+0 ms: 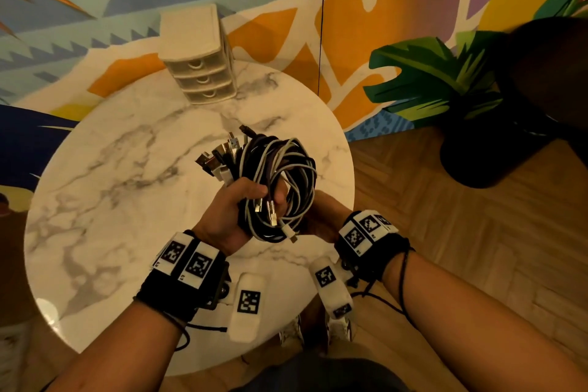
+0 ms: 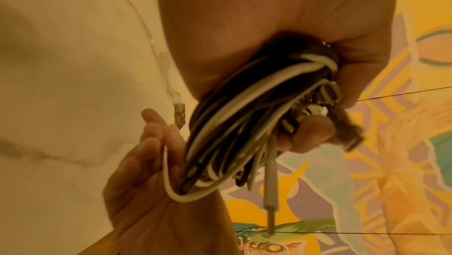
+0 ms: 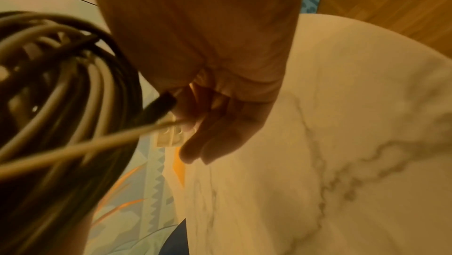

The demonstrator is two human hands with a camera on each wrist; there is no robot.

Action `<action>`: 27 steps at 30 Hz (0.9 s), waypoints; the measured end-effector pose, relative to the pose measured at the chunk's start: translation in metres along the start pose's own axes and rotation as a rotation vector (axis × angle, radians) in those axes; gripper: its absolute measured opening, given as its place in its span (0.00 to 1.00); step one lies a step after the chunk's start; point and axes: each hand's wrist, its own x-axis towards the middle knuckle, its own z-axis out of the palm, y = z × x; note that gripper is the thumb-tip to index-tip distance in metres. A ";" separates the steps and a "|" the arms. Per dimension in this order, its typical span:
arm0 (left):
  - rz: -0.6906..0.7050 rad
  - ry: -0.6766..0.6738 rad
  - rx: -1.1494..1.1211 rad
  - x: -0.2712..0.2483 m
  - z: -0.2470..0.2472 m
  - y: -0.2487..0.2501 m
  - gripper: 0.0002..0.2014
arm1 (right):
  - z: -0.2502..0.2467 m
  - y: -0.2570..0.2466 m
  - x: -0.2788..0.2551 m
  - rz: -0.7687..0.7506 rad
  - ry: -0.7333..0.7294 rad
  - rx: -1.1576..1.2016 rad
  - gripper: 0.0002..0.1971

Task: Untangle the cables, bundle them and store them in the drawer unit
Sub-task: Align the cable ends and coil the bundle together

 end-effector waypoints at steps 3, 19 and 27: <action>-0.010 -0.024 -0.032 -0.005 -0.003 -0.002 0.17 | 0.004 -0.008 0.003 -0.006 -0.013 -0.040 0.15; 0.010 0.357 0.119 -0.001 -0.031 0.011 0.03 | 0.027 -0.019 -0.001 -0.184 -0.132 0.171 0.28; 0.093 0.603 0.200 0.007 -0.022 -0.003 0.12 | 0.017 -0.018 0.000 -0.232 0.011 0.062 0.16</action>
